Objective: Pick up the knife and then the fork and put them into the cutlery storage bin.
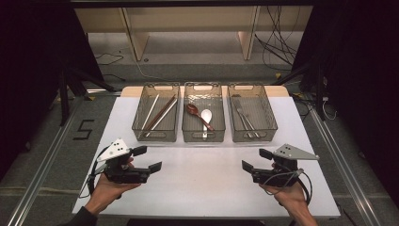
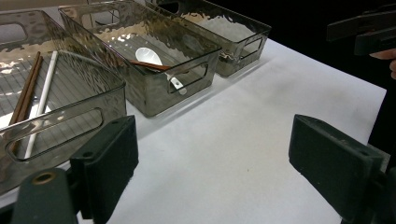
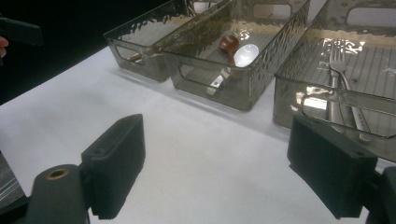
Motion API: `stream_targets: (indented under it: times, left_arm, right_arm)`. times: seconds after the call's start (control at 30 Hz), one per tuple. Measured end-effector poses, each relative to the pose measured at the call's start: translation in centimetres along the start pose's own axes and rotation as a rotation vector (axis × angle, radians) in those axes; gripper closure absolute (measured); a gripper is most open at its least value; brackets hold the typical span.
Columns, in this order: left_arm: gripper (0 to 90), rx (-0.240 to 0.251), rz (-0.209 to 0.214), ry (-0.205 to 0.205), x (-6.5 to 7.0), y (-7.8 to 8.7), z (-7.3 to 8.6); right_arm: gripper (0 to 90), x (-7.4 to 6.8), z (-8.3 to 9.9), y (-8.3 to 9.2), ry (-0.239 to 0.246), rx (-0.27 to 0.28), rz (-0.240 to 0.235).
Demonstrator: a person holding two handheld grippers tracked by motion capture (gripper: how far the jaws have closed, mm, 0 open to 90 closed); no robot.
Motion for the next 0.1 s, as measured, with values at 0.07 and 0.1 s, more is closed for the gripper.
stream_targets:
  times: [0.07,0.1]
  left_arm:
    - [15.0,0.001,0.000,0.000,0.00,0.00,-0.01]
    - [15.0,0.000,0.000,-0.001,-0.01,0.02,0.00]
  right_arm:
    - [19.9,-0.02,-0.02,0.01,0.000,0.001,0.000]
    - [19.9,-0.02,-0.04,0.01,0.004,0.003,0.000]
Point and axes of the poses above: each handheld gripper's, and its own axes: y roughly backward along the jaws, z roughly out of its underside, x roughly to its right, the point moved 10 cm from there along -y, roughly forward along the jaws
